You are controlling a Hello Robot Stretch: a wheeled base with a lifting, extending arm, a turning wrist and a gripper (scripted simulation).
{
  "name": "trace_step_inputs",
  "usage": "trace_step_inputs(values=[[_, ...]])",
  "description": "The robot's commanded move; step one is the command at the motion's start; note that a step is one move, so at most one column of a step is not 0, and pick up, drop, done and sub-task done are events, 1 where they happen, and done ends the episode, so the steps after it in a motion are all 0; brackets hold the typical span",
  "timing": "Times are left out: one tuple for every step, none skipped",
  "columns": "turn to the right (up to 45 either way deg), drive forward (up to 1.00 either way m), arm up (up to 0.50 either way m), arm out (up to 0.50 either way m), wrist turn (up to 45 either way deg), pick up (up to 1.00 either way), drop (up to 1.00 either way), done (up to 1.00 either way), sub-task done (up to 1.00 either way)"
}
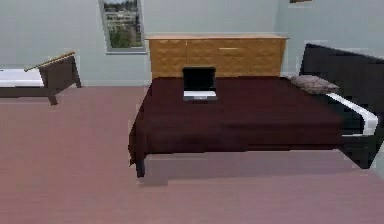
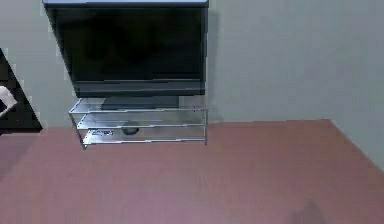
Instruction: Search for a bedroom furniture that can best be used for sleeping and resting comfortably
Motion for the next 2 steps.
trace_step_inputs(values=[[0.0,0.70,0.00,0.00,0.0,0.00,0.00,0.00,0.00],[21.0,0.00,0.00,0.00,0.0,0.00,0.00,0.00,0.00]])
